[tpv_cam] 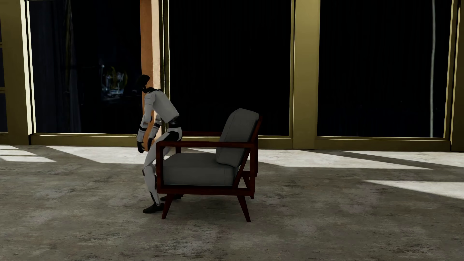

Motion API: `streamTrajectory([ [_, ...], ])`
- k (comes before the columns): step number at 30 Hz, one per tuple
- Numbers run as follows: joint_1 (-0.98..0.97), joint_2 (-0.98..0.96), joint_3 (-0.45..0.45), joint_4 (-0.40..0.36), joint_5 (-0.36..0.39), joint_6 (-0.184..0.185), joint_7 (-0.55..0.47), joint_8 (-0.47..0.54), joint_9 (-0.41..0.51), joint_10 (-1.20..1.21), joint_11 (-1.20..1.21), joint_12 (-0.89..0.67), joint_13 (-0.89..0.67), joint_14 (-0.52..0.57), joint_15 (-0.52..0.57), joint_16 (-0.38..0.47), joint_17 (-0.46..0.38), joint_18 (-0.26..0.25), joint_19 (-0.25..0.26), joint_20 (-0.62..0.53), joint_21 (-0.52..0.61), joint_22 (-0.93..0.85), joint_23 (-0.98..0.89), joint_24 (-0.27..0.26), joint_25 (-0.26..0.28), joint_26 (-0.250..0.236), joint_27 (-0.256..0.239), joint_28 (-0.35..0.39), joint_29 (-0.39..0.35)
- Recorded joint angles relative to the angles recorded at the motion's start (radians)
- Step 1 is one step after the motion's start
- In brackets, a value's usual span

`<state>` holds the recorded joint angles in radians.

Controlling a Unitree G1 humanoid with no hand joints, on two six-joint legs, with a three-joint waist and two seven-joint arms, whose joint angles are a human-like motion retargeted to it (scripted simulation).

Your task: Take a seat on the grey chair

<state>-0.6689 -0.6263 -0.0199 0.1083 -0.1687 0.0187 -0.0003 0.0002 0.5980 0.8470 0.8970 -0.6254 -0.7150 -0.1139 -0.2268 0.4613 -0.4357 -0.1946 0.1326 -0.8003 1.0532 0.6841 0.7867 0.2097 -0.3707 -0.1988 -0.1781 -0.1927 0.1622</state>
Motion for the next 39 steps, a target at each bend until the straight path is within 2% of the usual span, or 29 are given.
streamTrajectory([
  [2, -0.128, -0.118, 0.003, 0.025, -0.024, -0.005, -0.018, 0.020, 0.061, 0.139, 0.133, -0.057, -0.094, -0.035, -0.036, 0.086, -0.046, -0.035, 0.035, -0.028, 0.078, -0.142, -0.079, 0.000, -0.023, -0.058, -0.042, 0.049, -0.057],
  [3, -0.191, -0.172, 0.005, 0.034, -0.032, -0.003, -0.028, 0.038, 0.093, 0.208, 0.196, -0.091, -0.144, -0.052, -0.058, 0.129, -0.079, -0.048, 0.044, -0.045, 0.116, -0.211, -0.125, -0.011, -0.015, -0.081, -0.052, 0.083, -0.103],
  [4, -0.256, -0.233, 0.008, 0.040, -0.039, -0.002, -0.040, 0.052, 0.123, 0.275, 0.265, -0.130, -0.194, -0.068, -0.079, 0.170, -0.119, -0.058, 0.050, -0.062, 0.151, -0.275, -0.183, -0.030, -0.004, -0.095, -0.058, 0.126, -0.180],
  [10, -0.609, -0.576, 0.008, 0.076, -0.061, -0.007, -0.108, 0.148, 0.237, 0.677, 0.685, -0.261, -0.456, -0.156, -0.200, 0.447, -0.421, -0.133, 0.074, -0.106, 0.340, -0.668, -0.627, -0.202, 0.133, -0.167, -0.089, 0.396, -0.526],
  [13, -0.735, -0.698, 0.007, 0.089, -0.065, -0.012, -0.141, 0.188, 0.274, 0.853, 0.867, -0.281, -0.521, -0.185, -0.249, 0.548, -0.535, -0.152, 0.084, -0.086, 0.368, -0.816, -0.777, -0.251, 0.171, -0.202, -0.106, 0.482, -0.632],
  [16, -0.800, -0.764, 0.009, 0.090, -0.070, -0.012, -0.161, 0.215, 0.293, 0.984, 0.999, -0.264, -0.540, -0.199, -0.275, 0.592, -0.603, -0.147, 0.090, -0.042, 0.365, -0.901, -0.855, -0.272, 0.188, -0.209, -0.107, 0.512, -0.671],
  [19, -0.800, -0.772, 0.011, 0.090, -0.069, -0.015, -0.168, 0.230, 0.285, 1.066, 1.077, -0.209, -0.465, -0.194, -0.266, 0.578, -0.612, -0.129, 0.089, 0.017, 0.284, -0.903, -0.855, -0.260, 0.182, -0.193, -0.088, 0.481, -0.647],
  [23, -0.737, -0.718, 0.015, 0.082, -0.068, -0.012, -0.167, 0.241, 0.252, 1.131, 1.135, -0.141, -0.294, -0.175, -0.238, 0.497, -0.537, -0.098, 0.083, 0.074, 0.097, -0.810, -0.761, -0.210, 0.149, -0.150, -0.063, 0.374, -0.536],
  [26, -0.628, -0.608, 0.014, 0.092, -0.075, -0.015, -0.160, 0.225, 0.214, 1.119, 1.123, -0.013, -0.100, -0.142, -0.203, 0.398, -0.408, -0.084, 0.081, 0.152, -0.101, -0.678, -0.604, -0.150, 0.111, -0.128, -0.057, 0.292, -0.429],
  [28, -0.565, -0.557, 0.010, 0.094, -0.069, -0.026, -0.150, 0.221, 0.191, 1.106, 1.114, 0.088, 0.023, -0.121, -0.180, 0.317, -0.299, -0.079, 0.065, 0.247, -0.239, -0.606, -0.496, -0.113, 0.099, -0.108, -0.040, 0.254, -0.398],
  [29, -0.539, -0.535, 0.007, 0.096, -0.062, -0.030, -0.150, 0.221, 0.179, 1.101, 1.111, 0.141, 0.079, -0.112, -0.170, 0.277, -0.237, -0.076, 0.060, 0.294, -0.302, -0.571, -0.443, -0.106, 0.099, -0.101, -0.031, 0.256, -0.405],
  [30, -0.515, -0.509, 0.006, 0.092, -0.058, -0.031, -0.148, 0.217, 0.164, 1.093, 1.104, 0.192, 0.132, -0.103, -0.162, 0.229, -0.179, -0.069, 0.053, 0.333, -0.365, -0.527, -0.391, -0.103, 0.116, -0.099, -0.019, 0.280, -0.429],
  [32, -0.477, -0.466, 0.006, 0.090, -0.045, -0.032, -0.146, 0.211, 0.137, 1.085, 1.093, 0.275, 0.227, -0.093, -0.149, 0.135, -0.065, -0.056, 0.043, 0.413, -0.479, -0.432, -0.302, -0.124, 0.180, -0.082, 0.015, 0.351, -0.527],
  [33, -0.462, -0.445, 0.007, 0.088, -0.038, -0.028, -0.146, 0.206, 0.123, 1.085, 1.090, 0.312, 0.268, -0.092, -0.148, 0.091, -0.020, -0.047, 0.036, 0.445, -0.524, -0.391, -0.267, -0.146, 0.227, -0.059, 0.045, 0.392, -0.547],
  [34, -0.451, -0.426, 0.008, 0.086, -0.036, -0.024, -0.146, 0.202, 0.106, 1.088, 1.089, 0.344, 0.303, -0.092, -0.151, 0.050, 0.010, -0.038, 0.029, 0.469, -0.559, -0.340, -0.227, -0.186, 0.295, -0.033, 0.056, 0.420, -0.535],
  [35, -0.434, -0.402, 0.009, 0.081, -0.033, -0.019, -0.144, 0.196, 0.092, 1.092, 1.088, 0.368, 0.333, -0.099, -0.155, 0.011, 0.030, -0.024, 0.022, 0.485, -0.587, -0.272, -0.174, -0.237, 0.344, -0.023, 0.070, 0.436, -0.515],
  [36, -0.423, -0.389, 0.010, 0.078, -0.030, -0.015, -0.144, 0.196, 0.072, 1.096, 1.090, 0.390, 0.364, -0.107, -0.152, -0.019, 0.035, -0.014, 0.023, 0.503, -0.609, -0.199, -0.110, -0.264, 0.356, -0.027, 0.071, 0.457, -0.499],
  [37, -0.419, -0.376, 0.011, 0.075, -0.023, -0.012, -0.147, 0.195, 0.055, 1.102, 1.090, 0.404, 0.386, -0.106, -0.152, -0.039, 0.032, -0.010, 0.017, 0.516, -0.622, -0.120, -0.039, -0.270, 0.351, -0.007, 0.099, 0.445, -0.460],
  [38, -0.413, -0.364, 0.012, 0.071, -0.017, -0.008, -0.148, 0.194, 0.038, 1.106, 1.090, 0.412, 0.404, -0.109, -0.152, -0.052, 0.022, -0.001, 0.013, 0.522, -0.631, -0.029, 0.044, -0.277, 0.357, 0.028, 0.126, 0.400, -0.366],
  [39, -0.409, -0.354, 0.014, 0.066, -0.012, -0.005, -0.148, 0.193, 0.024, 1.110, 1.090, 0.415, 0.423, -0.112, -0.154, -0.053, 0.011, 0.007, 0.009, 0.522, -0.637, 0.070, 0.128, -0.271, 0.346, 0.067, 0.147, 0.299, -0.252],
])
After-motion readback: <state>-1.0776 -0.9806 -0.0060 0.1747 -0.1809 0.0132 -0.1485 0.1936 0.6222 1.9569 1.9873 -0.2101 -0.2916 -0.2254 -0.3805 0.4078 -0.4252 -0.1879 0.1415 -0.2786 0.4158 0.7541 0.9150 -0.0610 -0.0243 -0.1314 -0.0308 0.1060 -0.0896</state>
